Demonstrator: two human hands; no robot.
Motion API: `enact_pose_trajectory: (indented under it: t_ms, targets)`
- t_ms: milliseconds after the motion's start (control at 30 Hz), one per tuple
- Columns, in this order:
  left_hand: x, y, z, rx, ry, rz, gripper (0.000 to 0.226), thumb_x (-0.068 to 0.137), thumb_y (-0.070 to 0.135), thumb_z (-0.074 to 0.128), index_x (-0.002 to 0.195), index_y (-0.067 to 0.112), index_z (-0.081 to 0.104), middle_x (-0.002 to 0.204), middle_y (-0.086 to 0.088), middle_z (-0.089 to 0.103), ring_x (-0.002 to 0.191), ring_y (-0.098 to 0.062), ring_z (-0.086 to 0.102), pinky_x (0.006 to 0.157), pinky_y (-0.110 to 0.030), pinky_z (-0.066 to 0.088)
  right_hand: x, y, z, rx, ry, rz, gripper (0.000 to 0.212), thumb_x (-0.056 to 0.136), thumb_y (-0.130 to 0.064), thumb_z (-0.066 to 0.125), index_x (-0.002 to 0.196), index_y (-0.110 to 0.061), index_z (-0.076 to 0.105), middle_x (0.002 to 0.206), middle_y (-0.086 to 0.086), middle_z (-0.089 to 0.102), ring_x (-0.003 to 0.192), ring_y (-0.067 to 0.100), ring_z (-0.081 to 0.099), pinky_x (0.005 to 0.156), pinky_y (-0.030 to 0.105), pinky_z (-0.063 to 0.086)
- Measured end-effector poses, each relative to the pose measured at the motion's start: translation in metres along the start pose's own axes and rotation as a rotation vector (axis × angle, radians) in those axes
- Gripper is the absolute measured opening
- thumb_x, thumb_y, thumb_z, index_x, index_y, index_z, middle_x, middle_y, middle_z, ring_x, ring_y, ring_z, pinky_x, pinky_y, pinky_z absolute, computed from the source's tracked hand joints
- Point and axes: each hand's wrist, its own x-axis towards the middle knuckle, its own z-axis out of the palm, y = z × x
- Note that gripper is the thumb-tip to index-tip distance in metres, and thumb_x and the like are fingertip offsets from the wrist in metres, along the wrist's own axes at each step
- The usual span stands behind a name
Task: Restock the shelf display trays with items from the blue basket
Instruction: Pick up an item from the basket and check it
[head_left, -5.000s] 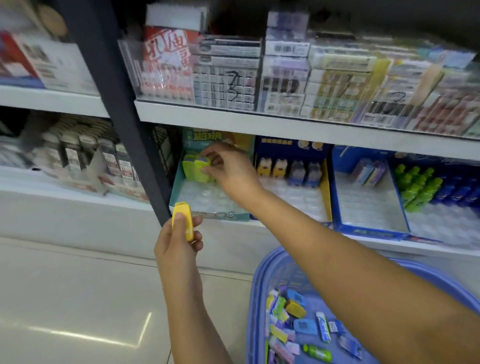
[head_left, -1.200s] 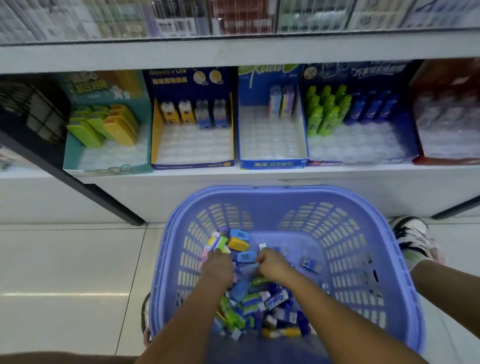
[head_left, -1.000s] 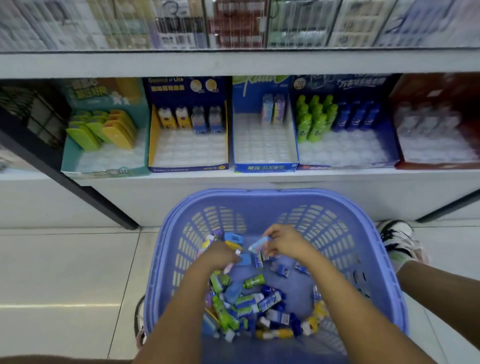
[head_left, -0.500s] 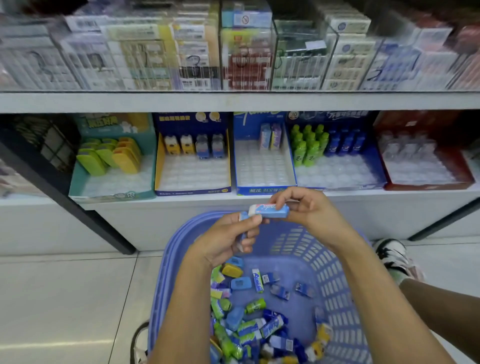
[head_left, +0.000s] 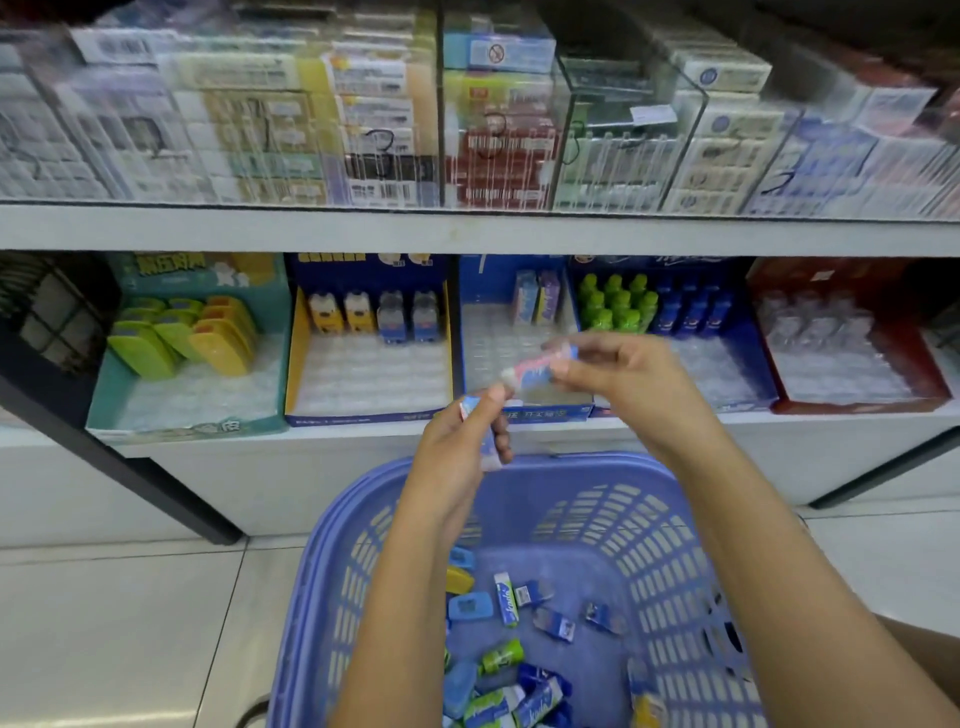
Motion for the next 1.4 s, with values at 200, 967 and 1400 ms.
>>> enact_pose_trajectory:
  t_ms: [200, 967, 1400]
  targets:
    - [0.003, 0.012, 0.003, -0.416, 0.002, -0.147, 0.030, 0.100, 0.019, 0.038, 0.088, 0.005, 0.062, 0.067, -0.004, 0.059, 0.058, -0.013, 0.057, 0.058, -0.025, 0.054, 0.078, -0.006, -0.003, -0.444, 0.242, -0.139, 0.017, 0.078, -0.002, 0.070, 0.095, -0.002, 0.068, 0.089, 0.009, 0.068, 0.079, 0.017, 0.061, 0.069, 0.016, 0.047]
    - [-0.003, 0.022, 0.004, -0.005, 0.085, 0.042, 0.035, 0.098, 0.040, 0.042, 0.084, 0.029, 0.072, 0.066, 0.013, 0.060, 0.056, -0.003, 0.047, 0.049, -0.020, 0.038, 0.070, 0.011, 0.012, -0.833, 0.102, -0.266, 0.041, 0.089, -0.024, 0.062, 0.129, -0.022, 0.055, 0.118, 0.009, 0.057, 0.085, 0.015, 0.056, 0.076, 0.022, 0.042]
    - [-0.003, 0.012, 0.020, 0.704, 0.083, 0.426, 0.035, 0.088, 0.034, 0.063, 0.121, 0.020, 0.061, 0.107, 0.008, 0.065, 0.091, 0.005, 0.058, 0.079, -0.011, 0.043, 0.023, -0.017, -0.015, -0.258, -0.084, -0.072, 0.015, 0.076, -0.009, 0.075, 0.084, -0.021, 0.071, 0.074, -0.004, 0.071, 0.068, 0.005, 0.067, 0.070, 0.018, 0.055]
